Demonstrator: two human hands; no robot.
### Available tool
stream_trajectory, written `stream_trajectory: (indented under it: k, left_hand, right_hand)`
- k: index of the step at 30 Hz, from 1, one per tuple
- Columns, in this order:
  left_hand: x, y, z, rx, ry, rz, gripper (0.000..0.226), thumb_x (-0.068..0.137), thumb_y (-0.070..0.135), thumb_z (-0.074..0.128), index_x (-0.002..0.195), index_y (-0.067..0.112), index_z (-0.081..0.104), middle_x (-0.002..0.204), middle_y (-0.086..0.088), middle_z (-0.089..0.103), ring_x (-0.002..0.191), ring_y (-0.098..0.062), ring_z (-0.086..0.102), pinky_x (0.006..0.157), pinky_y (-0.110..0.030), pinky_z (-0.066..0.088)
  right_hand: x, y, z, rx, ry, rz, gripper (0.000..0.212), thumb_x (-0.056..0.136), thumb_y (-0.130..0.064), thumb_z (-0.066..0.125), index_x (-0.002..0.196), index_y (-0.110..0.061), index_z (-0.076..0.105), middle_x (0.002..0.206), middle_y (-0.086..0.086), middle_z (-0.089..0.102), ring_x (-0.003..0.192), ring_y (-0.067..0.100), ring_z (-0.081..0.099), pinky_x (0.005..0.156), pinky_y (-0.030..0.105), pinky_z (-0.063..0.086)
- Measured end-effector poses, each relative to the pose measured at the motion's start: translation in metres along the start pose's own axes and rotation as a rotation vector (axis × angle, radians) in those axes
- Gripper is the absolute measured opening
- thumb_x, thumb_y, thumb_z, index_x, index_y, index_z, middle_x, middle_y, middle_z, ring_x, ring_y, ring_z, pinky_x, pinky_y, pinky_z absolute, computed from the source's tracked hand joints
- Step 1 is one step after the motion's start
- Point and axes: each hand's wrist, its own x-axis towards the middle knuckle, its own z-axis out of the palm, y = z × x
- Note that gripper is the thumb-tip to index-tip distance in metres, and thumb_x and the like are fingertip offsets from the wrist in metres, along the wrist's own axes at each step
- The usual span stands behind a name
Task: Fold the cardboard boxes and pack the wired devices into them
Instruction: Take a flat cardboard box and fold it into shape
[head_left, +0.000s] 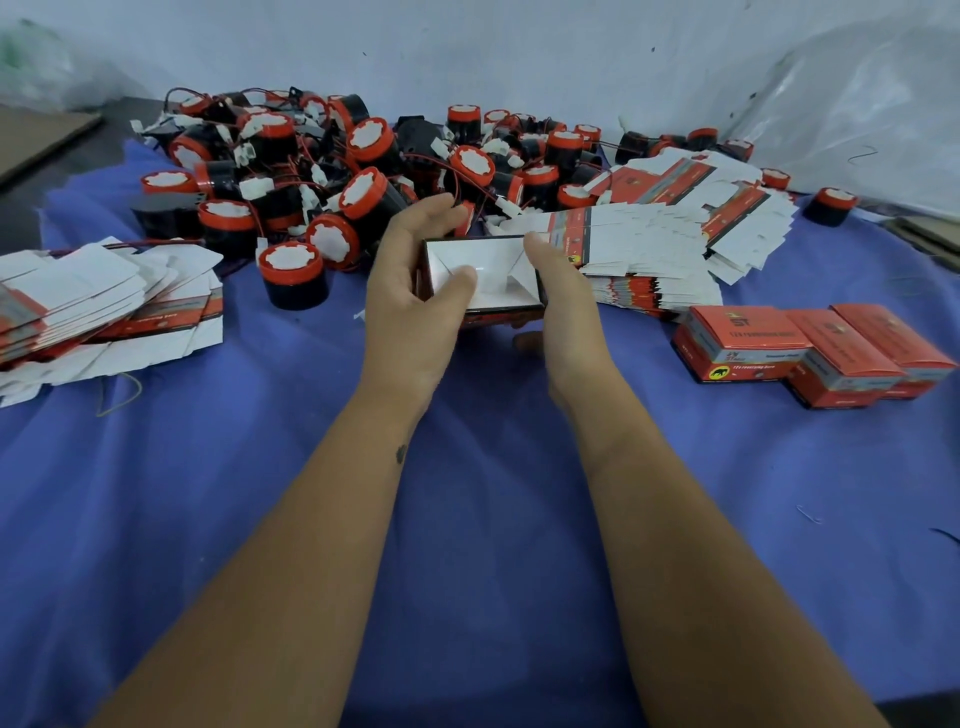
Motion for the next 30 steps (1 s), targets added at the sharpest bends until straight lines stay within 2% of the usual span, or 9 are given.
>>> stream_trajectory:
  k: [2,4,9,15,18,20,24,27,30]
  left_hand:
    - [-0.0001,-0.0024,0.0026,0.115,-0.026,-0.016,0.054,0.089,0.001,0.061,0.131,0.031,0.047,0.128,0.020,0.053,0.113,0.014,0.051,0.092,-0.009,0.045]
    - [0.0006,-0.0056,0.0043,0.182,-0.040,-0.077,0.063,0.090,0.005,0.065,0.141,0.032,0.039,0.129,0.021,0.045,0.114,0.010,0.049,0.088,-0.004,0.042]
    - [0.0007,-0.0085,0.0037,0.193,-0.026,-0.141,0.079,0.090,0.012,0.070,0.152,0.031,0.026,0.153,0.007,0.036,0.136,-0.006,0.039,0.104,-0.016,0.040]
    - [0.0015,-0.0087,0.0013,-0.047,-0.060,-0.188,0.057,0.094,0.003,0.057,0.134,0.042,0.046,0.145,0.009,0.050,0.127,-0.005,0.052,0.106,-0.027,0.047]
    - [0.0022,-0.0097,0.0022,-0.203,-0.061,-0.288,0.058,0.093,0.031,0.052,0.150,0.033,0.036,0.147,0.016,0.042,0.137,-0.005,0.041,0.113,-0.032,0.038]
    - [0.0050,-0.0100,0.0039,-0.260,-0.034,-0.376,0.066,0.088,0.047,0.052,0.149,0.024,0.040,0.154,0.002,0.041,0.139,-0.016,0.042,0.116,-0.040,0.036]
    - [0.0041,-0.0086,0.0064,-0.192,-0.046,-0.455,0.043,0.093,0.043,0.061,0.129,0.018,0.058,0.124,-0.007,0.067,0.109,-0.020,0.068,0.082,-0.034,0.057]
    - [0.0037,-0.0095,0.0065,-0.174,-0.055,-0.451,0.032,0.096,0.032,0.062,0.123,0.014,0.063,0.112,-0.006,0.073,0.096,-0.019,0.072,0.072,-0.027,0.057]
    - [0.0059,-0.0068,0.0050,-0.173,0.143,-0.335,0.032,0.093,0.024,0.067,0.122,0.016,0.056,0.114,0.004,0.068,0.101,-0.011,0.069,0.077,-0.024,0.057]
  right_hand:
    - [-0.0009,-0.0020,-0.0003,-0.018,-0.007,-0.085,0.026,0.096,-0.036,0.049,0.087,-0.033,0.072,0.079,-0.019,0.069,0.071,0.002,0.065,0.058,0.023,0.051]
    - [-0.0005,-0.0036,-0.0007,-0.055,0.001,-0.125,0.027,0.095,-0.033,0.047,0.088,-0.030,0.074,0.086,-0.018,0.069,0.072,0.001,0.064,0.059,0.023,0.053]
    - [-0.0015,-0.0024,-0.0005,-0.063,0.003,-0.158,0.030,0.086,-0.038,0.050,0.095,-0.025,0.075,0.121,0.007,0.060,0.088,0.013,0.060,0.067,0.027,0.053]
    - [-0.0017,-0.0017,-0.0017,-0.026,0.069,-0.194,0.029,0.099,-0.028,0.048,0.090,-0.024,0.076,0.115,0.004,0.066,0.090,0.013,0.063,0.069,0.029,0.053]
    - [0.0009,0.0003,-0.0027,-0.007,0.079,-0.241,0.025,0.096,-0.016,0.053,0.087,-0.020,0.075,0.109,0.007,0.068,0.102,0.020,0.063,0.087,0.043,0.054]
    - [0.0008,0.0005,-0.0018,0.033,0.081,-0.278,0.020,0.087,-0.008,0.055,0.088,-0.017,0.074,0.113,0.013,0.066,0.108,0.028,0.061,0.091,0.046,0.053]
    - [-0.0008,-0.0008,-0.0009,0.084,0.043,-0.339,0.032,0.070,-0.004,0.047,0.096,-0.016,0.062,0.097,0.002,0.062,0.088,0.019,0.060,0.068,0.027,0.050]
    - [0.0005,0.0003,-0.0013,0.120,0.051,-0.328,0.037,0.074,-0.005,0.049,0.109,-0.017,0.056,0.108,0.011,0.059,0.097,0.026,0.060,0.077,0.030,0.051]
    - [0.0035,0.0044,-0.0009,0.058,0.109,-0.244,0.040,0.089,-0.011,0.051,0.126,-0.027,0.051,0.121,0.004,0.055,0.109,0.019,0.058,0.090,0.033,0.048]
